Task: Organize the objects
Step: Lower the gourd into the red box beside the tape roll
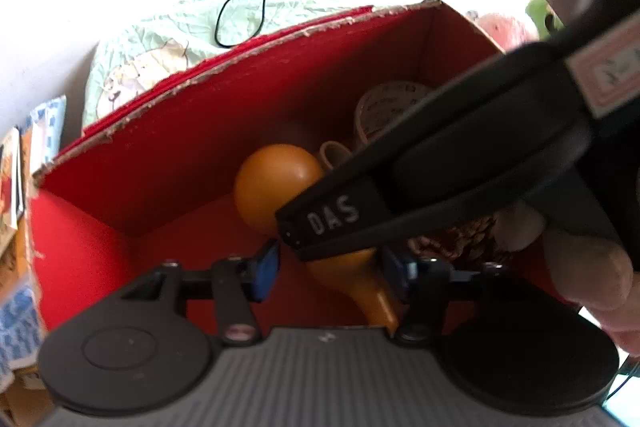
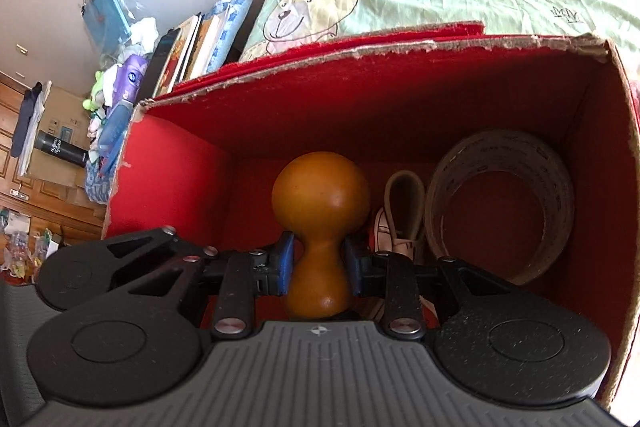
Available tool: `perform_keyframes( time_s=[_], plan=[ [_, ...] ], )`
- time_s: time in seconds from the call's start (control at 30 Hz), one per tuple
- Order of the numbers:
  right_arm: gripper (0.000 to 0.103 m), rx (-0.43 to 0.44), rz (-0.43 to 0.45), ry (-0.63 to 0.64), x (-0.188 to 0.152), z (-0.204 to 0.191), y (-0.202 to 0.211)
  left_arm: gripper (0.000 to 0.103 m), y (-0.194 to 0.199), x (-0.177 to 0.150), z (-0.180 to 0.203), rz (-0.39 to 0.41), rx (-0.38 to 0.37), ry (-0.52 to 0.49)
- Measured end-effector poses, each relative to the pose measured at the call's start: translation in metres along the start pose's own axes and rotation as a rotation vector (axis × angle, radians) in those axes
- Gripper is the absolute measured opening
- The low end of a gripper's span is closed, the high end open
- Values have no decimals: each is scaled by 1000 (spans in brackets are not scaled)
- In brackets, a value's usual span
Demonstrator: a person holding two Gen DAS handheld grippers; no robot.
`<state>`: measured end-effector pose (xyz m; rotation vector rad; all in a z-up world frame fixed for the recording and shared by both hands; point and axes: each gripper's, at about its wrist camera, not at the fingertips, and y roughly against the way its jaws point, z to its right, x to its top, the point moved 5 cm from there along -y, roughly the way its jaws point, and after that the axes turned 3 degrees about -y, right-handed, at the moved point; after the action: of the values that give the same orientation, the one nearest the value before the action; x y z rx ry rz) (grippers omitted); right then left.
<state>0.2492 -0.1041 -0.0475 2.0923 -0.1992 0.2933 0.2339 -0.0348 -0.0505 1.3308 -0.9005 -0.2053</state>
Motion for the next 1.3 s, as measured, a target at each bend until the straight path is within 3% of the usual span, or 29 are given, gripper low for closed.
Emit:
perform_keyframes(
  time_s=[0.3, 0.57, 0.83, 0.97, 1.3],
  plan=[
    [28, -54, -38, 26, -2, -2, -9, 72, 2, -4, -4, 14, -1, -17],
    [25, -56, -64, -17, 0, 5, -12, 72, 7, -12, -26, 39, -2, 60],
    [24, -38, -44, -34, 0, 4, -9, 71, 9, -12, -29, 41, 65, 99],
    [24, -38, -23, -33, 0, 4, -7, 72, 6, -10, -35, 47, 145, 106],
    [20, -59, -12, -37, 1, 3, -6, 72, -4, -7, -41, 31, 201, 163]
  ],
)
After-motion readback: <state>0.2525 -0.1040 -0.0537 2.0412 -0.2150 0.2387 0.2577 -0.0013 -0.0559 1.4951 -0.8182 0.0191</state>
